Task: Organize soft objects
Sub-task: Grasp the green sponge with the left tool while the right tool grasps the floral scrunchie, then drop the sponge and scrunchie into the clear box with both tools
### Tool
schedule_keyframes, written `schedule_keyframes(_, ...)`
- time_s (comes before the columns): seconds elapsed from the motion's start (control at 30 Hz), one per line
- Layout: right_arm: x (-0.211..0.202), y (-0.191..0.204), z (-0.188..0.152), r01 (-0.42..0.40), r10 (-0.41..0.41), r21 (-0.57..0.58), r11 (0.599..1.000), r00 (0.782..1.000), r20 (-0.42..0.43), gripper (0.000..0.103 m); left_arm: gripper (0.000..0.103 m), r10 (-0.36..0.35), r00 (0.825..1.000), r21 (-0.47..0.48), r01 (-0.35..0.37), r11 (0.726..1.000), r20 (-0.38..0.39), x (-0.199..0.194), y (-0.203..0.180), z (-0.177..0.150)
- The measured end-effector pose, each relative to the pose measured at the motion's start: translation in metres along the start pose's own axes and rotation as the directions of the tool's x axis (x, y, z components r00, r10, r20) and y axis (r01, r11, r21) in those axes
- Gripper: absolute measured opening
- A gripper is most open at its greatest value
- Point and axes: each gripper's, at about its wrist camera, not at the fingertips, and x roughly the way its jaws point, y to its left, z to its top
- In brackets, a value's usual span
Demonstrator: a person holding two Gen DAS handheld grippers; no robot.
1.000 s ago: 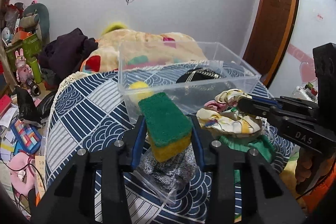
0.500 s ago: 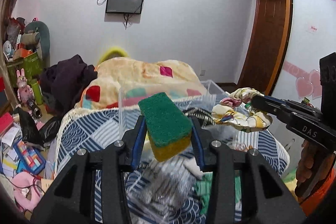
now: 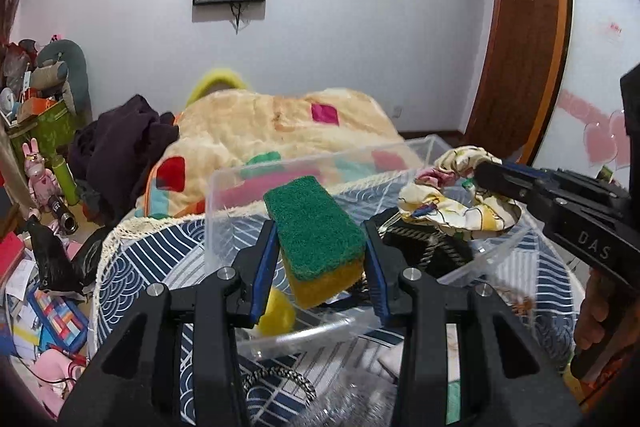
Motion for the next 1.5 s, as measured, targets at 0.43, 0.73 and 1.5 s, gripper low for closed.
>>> schedule_keyframes(0.43, 0.027, 0.003, -0.014, -0.017, 0.01, -0.048, 0.999, 0.991, -0.133, 0.013, 0.042, -0.04, 0.992, 0.013, 0.042, 0.999, -0.121, 0.041, -0.003, -0.006)
schedule_keyframes(0.73, 0.013, -0.006, -0.012, -0.003, 0.0, -0.03, 1.0, 0.992, -0.127, 0.039, 0.056, -0.05, 0.996, 0.019, 0.051, 0.998, -0.079, 0.013, -0.001, 0.0)
schedule_keyframes(1.5, -0.061, 0.024, -0.059, -0.055, 0.052, -0.055, 0.997, 0.996, -0.066, 0.079, 0.096, -0.009, 0.999, -0.002, 0.009, 1.0, -0.042, -0.078, 0.005, -0.06)
